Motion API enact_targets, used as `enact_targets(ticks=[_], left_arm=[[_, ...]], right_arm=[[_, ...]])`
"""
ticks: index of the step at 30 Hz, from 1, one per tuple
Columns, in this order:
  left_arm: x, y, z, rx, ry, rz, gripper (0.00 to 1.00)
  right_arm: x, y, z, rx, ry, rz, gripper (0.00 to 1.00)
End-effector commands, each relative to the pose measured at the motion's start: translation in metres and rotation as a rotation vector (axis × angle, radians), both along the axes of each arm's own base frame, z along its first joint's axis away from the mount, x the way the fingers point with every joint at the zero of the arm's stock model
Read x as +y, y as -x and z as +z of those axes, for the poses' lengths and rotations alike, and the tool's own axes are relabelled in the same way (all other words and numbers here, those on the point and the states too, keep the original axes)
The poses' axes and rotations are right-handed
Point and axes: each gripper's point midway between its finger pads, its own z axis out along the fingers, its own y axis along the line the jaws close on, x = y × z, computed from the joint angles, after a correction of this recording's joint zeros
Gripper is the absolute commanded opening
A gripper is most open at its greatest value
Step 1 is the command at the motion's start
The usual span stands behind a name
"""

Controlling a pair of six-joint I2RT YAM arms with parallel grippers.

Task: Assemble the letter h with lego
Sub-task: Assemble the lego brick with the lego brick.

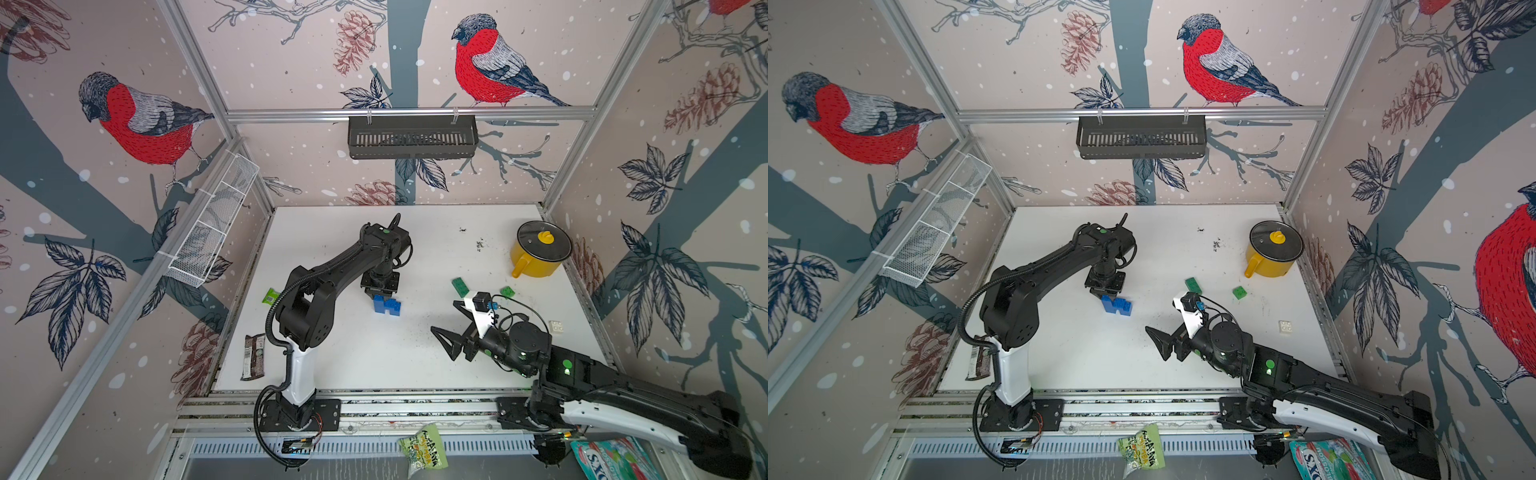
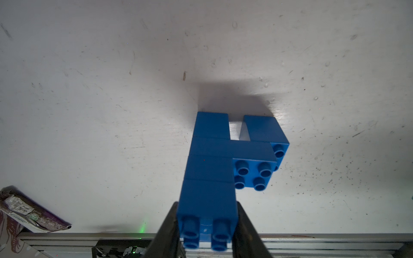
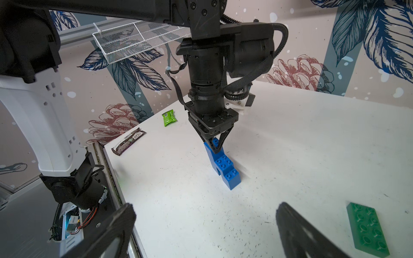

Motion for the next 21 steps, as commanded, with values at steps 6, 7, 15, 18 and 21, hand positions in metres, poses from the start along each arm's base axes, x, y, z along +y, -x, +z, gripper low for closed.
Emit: enact_targets(ticks=[6, 7, 15, 18, 21], left_arm=[[0.005, 0.004, 0.001, 0.031, -0.035, 0.010, 0.10], [0.005, 0.003, 0.002, 0.026, -0.034, 0.009, 0.13], [0.000, -0.006, 0.013, -0.018, -0.013, 0.010, 0.41], [-0.001, -0.009, 0.017, -0.029, -0.011, 0.010, 0.45], [-0.001, -0.009, 0.016, -0.026, -0.016, 0.011, 0.48]], right_arm=[[0.000, -0.002, 0.005, -0.012, -0.006, -0.010, 0.99], [0.000, -0.002, 0.005, -0.011, -0.005, -0.009, 0.99], [0.001, -0.001, 0.004, -0.012, -0.004, -0.005, 0.99], [0.001, -0.001, 0.005, -0.012, -0.006, -0.004, 1.00], [0.001, 0.000, 0.005, -0.010, -0.005, -0.002, 0.99]])
